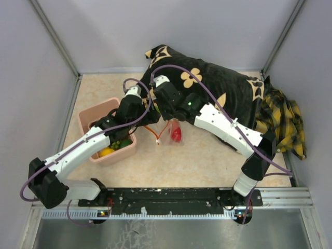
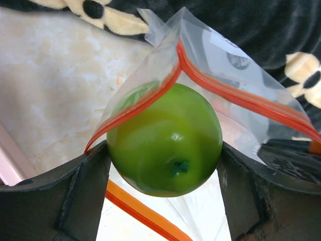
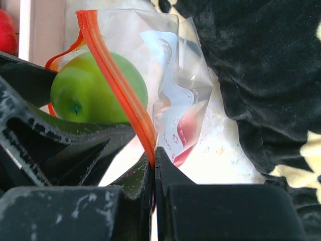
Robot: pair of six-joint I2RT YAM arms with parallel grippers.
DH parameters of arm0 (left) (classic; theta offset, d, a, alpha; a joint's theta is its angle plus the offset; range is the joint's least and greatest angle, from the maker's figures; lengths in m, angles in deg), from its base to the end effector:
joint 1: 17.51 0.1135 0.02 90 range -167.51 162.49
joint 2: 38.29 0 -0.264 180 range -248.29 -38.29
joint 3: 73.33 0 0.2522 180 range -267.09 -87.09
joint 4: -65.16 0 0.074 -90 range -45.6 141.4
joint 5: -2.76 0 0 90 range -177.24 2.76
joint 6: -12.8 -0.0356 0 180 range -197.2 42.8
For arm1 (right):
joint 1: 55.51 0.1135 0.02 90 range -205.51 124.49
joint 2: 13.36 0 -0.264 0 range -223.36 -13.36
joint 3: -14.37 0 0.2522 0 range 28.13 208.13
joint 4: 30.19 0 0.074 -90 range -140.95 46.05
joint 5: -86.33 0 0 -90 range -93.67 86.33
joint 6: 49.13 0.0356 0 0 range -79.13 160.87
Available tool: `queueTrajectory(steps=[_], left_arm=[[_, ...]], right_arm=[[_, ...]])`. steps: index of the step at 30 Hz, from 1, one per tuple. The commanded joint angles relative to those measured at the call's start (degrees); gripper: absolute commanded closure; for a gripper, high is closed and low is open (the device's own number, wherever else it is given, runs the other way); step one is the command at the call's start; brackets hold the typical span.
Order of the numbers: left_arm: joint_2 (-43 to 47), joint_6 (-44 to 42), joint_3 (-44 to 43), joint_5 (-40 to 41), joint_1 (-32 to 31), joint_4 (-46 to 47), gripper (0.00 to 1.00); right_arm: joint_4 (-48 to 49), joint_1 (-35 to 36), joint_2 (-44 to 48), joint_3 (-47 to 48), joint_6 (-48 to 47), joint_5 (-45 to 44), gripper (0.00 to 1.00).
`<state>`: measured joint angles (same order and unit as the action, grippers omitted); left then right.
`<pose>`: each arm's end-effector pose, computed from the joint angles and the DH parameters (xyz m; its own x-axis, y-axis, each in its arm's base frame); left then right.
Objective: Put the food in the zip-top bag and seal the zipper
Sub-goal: Place the fake fruit in the zipper food storage bag.
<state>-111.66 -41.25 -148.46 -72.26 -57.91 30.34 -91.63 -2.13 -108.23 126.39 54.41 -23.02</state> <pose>0.2248 -0.1792 0.3151 -0.6070 -0.2281 -0.7612 0.1294 0.9168 -0.3779 0.2245 0.2822 0.3758 -0.5491 -0.3685 -0.7501 -0.5012 0.8635 -0.0574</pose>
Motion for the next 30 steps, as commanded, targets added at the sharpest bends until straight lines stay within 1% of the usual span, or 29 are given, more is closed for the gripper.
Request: queueTrajectory(steps=[1,3,6,7,9,14,19,26,30], left_arm=[[1.8,-0.5,-2.7,-4.4,-0.2,1.4,0.15],[2.1,-0.6,-3.4,-5.1,-0.2,1.4,0.11],[2.9,-0.9,-4.2,-5.7,-0.2,0.8,0.08],[3.2,-1.1,-4.4,-5.7,-0.2,0.7,0.04],[3.8,-1.5,-4.8,-5.8,-0.2,0.1,0.02],[4.9,-2.0,-6.4,-5.1,-0.1,-2.9,0.01],[7.3,-2.5,-7.7,-0.9,0.1,-9.3,0.01],[10.8,-2.4,-7.9,2.9,4.2,-19.7,0.01],[11.4,-1.7,-7.0,3.5,8.0,-26.2,0.01]], right_arm=[[2.6,-0.4,2.9,-0.7,0.6,0.5,1.00],[2.9,-0.6,3.2,-1.4,0.8,0.8,1.00],[3.2,-1.0,3.7,-2.4,1.0,0.9,1.00],[3.3,-1.1,3.9,-2.6,1.1,1.0,1.00],[3.6,-1.4,4.0,-3.1,1.1,1.2,1.00],[3.9,-1.9,4.1,-3.4,1.1,1.5,1.00],[4.1,-2.4,4.3,-3.9,1.0,1.9,1.00],[5.7,-3.6,5.4,-5.5,0.6,3.1,1.00],[6.1,-3.9,5.8,-6.1,0.0,3.6,1.00]])
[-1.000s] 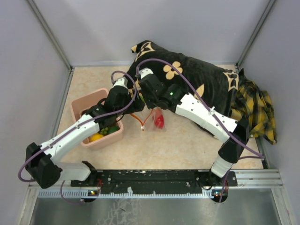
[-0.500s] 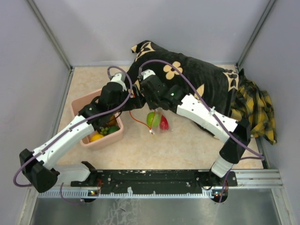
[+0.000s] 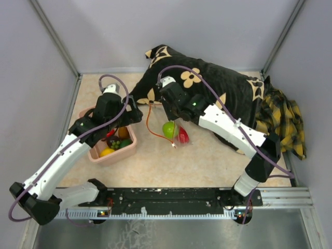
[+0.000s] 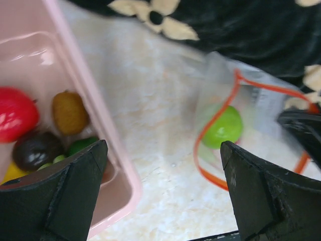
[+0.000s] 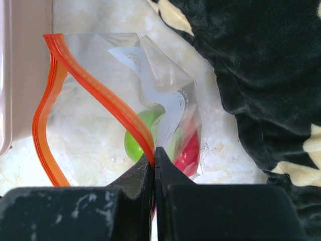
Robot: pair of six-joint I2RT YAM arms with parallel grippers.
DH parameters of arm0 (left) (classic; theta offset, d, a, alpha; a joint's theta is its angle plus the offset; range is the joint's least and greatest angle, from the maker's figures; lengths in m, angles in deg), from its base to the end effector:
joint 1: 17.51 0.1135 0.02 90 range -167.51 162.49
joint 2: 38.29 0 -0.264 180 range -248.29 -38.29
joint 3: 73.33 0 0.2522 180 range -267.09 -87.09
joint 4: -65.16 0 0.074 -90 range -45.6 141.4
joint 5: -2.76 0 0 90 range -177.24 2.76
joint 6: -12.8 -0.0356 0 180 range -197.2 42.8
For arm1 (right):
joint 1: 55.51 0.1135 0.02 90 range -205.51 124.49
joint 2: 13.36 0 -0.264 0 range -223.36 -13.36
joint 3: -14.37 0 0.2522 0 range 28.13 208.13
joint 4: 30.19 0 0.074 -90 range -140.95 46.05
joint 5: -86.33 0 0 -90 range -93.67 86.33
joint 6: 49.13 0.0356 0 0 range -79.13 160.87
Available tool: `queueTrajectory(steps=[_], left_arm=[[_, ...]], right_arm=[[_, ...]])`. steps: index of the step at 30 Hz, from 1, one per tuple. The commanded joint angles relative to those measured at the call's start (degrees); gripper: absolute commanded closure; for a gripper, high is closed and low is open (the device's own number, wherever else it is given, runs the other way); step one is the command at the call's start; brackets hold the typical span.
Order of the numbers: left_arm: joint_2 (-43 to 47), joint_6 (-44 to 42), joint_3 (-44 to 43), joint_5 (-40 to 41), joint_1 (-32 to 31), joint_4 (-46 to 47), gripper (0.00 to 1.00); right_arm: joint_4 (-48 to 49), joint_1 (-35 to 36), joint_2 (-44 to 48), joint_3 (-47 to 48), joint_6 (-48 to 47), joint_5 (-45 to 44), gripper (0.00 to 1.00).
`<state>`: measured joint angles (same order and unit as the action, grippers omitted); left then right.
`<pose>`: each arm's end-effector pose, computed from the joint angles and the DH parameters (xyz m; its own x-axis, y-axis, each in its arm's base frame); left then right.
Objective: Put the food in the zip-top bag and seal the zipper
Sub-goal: Place the fake fruit in the zipper food storage bag, then pick up the fake fruit from the bin.
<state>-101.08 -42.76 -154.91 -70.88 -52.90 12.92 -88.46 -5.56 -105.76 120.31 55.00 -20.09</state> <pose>0.1919 -0.1240 0.3699 -0.5765 -0.2561 -0.7759 0.0461 0.9379 -0.3438 0.2349 0.2638 0.3602 -0.5868 -0.3342 -0.7375 -0.4762 0.8791 -0.0195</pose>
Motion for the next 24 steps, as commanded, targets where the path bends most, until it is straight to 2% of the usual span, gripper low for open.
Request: queueTrajectory(steps=[1,7,13,24], left_arm=[[0.9,0.0,0.0,1.7,4.5,-9.8,0.01],[0.0,-1.1,4.5,-0.9,14.7,-11.6,0.01],[-5.1,-1.6,7.9,-1.7,22.7,-10.2,0.01],[-9.9,-3.3,12.6,-2.3,30.6,-2.0,0.01]], right_arm=[[3.1,-0.5,3.4,-0.2,-0.7,0.8,1.00],[4.3,-0.8,3.9,-1.7,-0.9,2.0,1.00],[4.5,-1.0,4.1,-2.5,-1.2,2.6,1.00],[5.9,-1.1,4.5,-3.6,-1.6,4.1,1.00]])
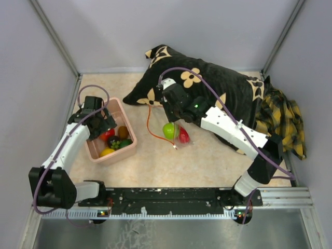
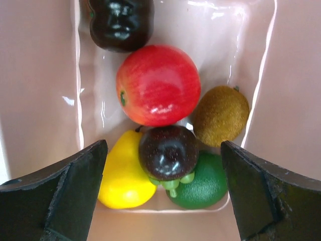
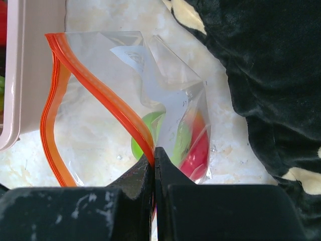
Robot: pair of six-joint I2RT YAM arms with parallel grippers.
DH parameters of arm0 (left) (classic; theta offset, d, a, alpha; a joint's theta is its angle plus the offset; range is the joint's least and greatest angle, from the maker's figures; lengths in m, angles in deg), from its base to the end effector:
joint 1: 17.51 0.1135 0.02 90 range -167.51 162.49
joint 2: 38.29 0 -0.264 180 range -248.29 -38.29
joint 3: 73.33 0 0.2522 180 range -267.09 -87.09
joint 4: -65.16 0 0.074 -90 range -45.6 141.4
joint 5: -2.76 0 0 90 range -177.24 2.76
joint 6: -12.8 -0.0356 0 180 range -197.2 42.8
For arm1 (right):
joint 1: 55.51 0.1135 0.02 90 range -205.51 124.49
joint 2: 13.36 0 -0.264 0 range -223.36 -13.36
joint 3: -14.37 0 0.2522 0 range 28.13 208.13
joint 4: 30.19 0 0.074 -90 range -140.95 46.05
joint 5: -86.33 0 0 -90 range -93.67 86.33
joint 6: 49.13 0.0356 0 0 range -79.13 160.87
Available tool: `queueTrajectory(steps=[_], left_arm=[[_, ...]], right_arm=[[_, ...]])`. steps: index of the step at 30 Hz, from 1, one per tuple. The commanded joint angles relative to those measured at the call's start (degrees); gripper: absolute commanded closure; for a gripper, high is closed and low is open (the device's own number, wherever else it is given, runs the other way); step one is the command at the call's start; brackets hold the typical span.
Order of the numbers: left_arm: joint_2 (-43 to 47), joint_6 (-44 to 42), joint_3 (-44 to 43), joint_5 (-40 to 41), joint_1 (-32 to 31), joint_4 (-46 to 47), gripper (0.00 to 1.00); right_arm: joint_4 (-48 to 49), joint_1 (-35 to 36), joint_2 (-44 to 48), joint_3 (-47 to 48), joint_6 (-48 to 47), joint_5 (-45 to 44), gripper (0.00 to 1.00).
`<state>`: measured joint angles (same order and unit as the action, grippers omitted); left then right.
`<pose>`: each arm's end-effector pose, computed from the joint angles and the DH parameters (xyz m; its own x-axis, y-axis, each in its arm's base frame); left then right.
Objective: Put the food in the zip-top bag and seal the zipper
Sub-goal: Pick up the fake fruit from the bin.
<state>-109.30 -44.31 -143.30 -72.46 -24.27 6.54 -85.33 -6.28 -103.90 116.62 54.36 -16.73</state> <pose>0.2404 -0.0194 0.2650 -0.7120 -0.4443 -0.5437 -0.4773 0.8742 -0.0894 0.2336 0.2586 0.3540 -0.5836 -0.3289 -0.7424 -0.5085 0.8609 0.0183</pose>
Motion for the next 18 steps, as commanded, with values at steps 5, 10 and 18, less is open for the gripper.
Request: queueTrajectory(steps=[5,10,18], left_arm=[[-5.4,-2.2,0.8,-1.6,3.5,7.7,0.01],[-9.1,-3.1,-0.5,-1.0,3.9,10.6,0.01],[-16.3,-3.6,-2.6,-1.7,4.0,8.6,0.01]], right_arm=[[3.5,-0.5,2.3,-0.4,-1.2,1.2,1.00],[3.6,-0.5,1.8,-0.2,-1.8,1.6,1.00],[4.8,-0.6,1.8,-1.1,-1.8,2.2,1.00]])
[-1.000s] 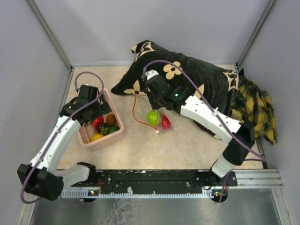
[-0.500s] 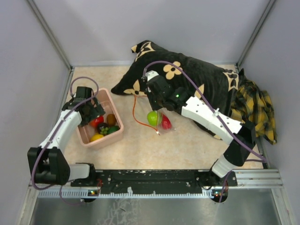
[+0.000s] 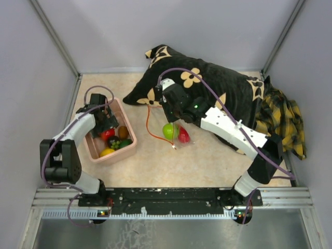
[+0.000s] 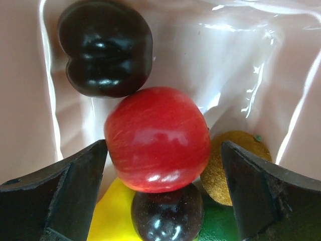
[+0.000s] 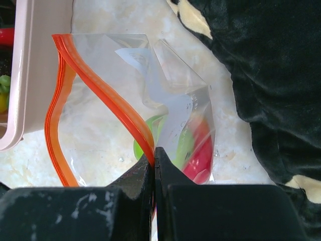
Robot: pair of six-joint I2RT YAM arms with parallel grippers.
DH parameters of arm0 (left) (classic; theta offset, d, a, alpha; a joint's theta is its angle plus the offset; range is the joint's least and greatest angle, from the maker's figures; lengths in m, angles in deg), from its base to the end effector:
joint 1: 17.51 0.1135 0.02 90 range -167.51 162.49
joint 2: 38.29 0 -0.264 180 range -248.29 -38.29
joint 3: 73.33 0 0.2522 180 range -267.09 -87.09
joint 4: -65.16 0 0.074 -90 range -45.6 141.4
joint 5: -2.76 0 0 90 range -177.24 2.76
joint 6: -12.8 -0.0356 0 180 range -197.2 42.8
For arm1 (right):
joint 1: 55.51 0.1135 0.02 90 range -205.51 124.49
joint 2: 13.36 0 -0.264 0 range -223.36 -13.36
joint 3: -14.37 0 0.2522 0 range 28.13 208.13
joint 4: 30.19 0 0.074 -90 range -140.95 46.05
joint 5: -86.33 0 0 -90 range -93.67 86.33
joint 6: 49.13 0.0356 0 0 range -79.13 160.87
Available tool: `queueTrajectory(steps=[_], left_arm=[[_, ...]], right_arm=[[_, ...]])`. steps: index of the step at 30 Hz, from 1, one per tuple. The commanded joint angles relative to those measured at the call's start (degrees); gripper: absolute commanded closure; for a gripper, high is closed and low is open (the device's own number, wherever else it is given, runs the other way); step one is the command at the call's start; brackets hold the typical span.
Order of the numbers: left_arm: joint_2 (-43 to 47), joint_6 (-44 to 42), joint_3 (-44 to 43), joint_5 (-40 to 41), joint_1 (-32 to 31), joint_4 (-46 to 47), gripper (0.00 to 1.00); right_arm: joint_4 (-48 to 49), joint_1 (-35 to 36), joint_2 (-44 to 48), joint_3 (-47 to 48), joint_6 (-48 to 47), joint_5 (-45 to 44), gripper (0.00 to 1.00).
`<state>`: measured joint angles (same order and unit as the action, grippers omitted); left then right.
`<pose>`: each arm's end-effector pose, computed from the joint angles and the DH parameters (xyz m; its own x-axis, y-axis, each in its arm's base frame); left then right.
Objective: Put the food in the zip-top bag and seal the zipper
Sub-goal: Pick up the fake fruit from the bin.
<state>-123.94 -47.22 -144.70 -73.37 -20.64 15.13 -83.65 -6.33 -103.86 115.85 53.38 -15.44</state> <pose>0.2915 -0.0074 0.2167 -0.7541 -0.4446 -0.4834 -0.4936 0.8692 -0.0295 0.2344 0.2602 0.3520 -0.5701 -0.3357 -0.7498 -0.5316 0.8466 0.0253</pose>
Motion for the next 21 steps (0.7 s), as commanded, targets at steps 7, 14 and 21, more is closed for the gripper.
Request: queueTrajectory(steps=[7,14,21], left_arm=[[-5.4,-1.3,-2.7,-1.7,0.6,-0.8,0.01],[-4.9,-2.0,-2.4,-2.5,0.6,-0.8,0.10],[1.0,-3.0,-0.9,-2.4,0.5,-0.6,0.30]], right_arm=[[4.0,-0.5,1.8,-1.0,-1.1,1.9,1.00],[4.3,-0.5,2.2,-1.7,-1.1,1.7,1.00],[3.7,-0.5,2.3,-1.4,-0.9,1.3,1.00]])
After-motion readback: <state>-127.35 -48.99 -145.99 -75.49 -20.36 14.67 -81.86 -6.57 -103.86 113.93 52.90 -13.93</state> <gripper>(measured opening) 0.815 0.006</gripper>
